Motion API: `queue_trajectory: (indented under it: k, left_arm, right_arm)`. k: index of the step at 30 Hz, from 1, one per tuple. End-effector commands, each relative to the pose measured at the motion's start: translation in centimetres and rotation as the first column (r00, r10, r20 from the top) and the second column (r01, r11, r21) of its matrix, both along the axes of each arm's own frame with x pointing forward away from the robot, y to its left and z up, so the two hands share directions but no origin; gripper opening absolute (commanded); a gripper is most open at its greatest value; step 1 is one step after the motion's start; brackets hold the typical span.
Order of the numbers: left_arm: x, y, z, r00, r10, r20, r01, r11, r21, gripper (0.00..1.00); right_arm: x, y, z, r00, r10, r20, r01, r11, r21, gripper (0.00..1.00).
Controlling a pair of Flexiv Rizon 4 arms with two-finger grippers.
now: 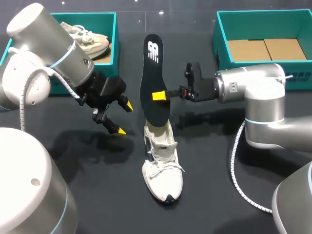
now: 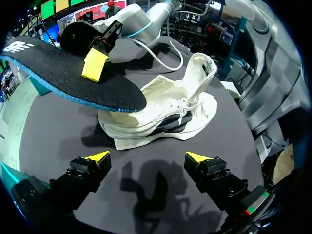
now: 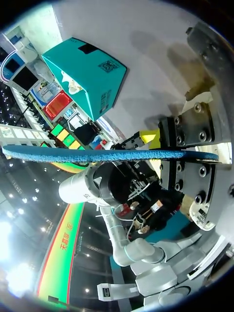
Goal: Take the shoe out of the shoebox, open the shoe tongue, remove and reinsert the insole, then place the shoe into the shoebox
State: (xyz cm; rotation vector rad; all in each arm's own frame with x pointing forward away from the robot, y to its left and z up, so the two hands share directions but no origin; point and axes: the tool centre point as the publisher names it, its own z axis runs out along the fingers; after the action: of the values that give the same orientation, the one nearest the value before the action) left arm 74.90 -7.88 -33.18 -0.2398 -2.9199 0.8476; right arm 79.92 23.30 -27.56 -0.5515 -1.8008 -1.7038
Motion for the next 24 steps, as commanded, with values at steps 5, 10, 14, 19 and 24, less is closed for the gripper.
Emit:
queue_trajectory:
  k: [5,10,14,19,24]
  left_arm:
    - [0.0,-0.1,-0.2,1.0,0.008,0.005,-0.008,1.0,0.011,1.0]
    - [0.0,-0.3,-0.5,1.0,0.009,0.006,-0.009,1.0,0.016,1.0]
    - [-0.4,-0.6,-0.6,0.999,0.015,0.029,-0.016,0.999,0.034,1.0]
    - [-0.7,-1.2,-1.1,0.999,0.021,0.039,-0.023,0.998,0.054,1.0]
    - [-0.6,-2.1,-1.4,0.998,0.044,0.039,-0.046,0.997,0.068,1.0]
  right_arm:
    - [-0.2,0.2,-0.7,1.0,-0.004,0.022,0.003,1.0,0.022,0.0]
    - [-0.5,0.3,-0.9,0.999,-0.016,0.037,0.015,1.0,0.025,0.0]
    - [-0.7,0.4,-1.1,0.999,-0.022,0.04,0.021,1.0,0.024,0.0]
    - [-0.9,0.5,-1.2,0.999,-0.029,0.046,0.028,0.999,0.019,0.0]
    - [-1.3,0.5,-1.4,0.998,-0.036,0.046,0.035,0.999,0.021,0.0]
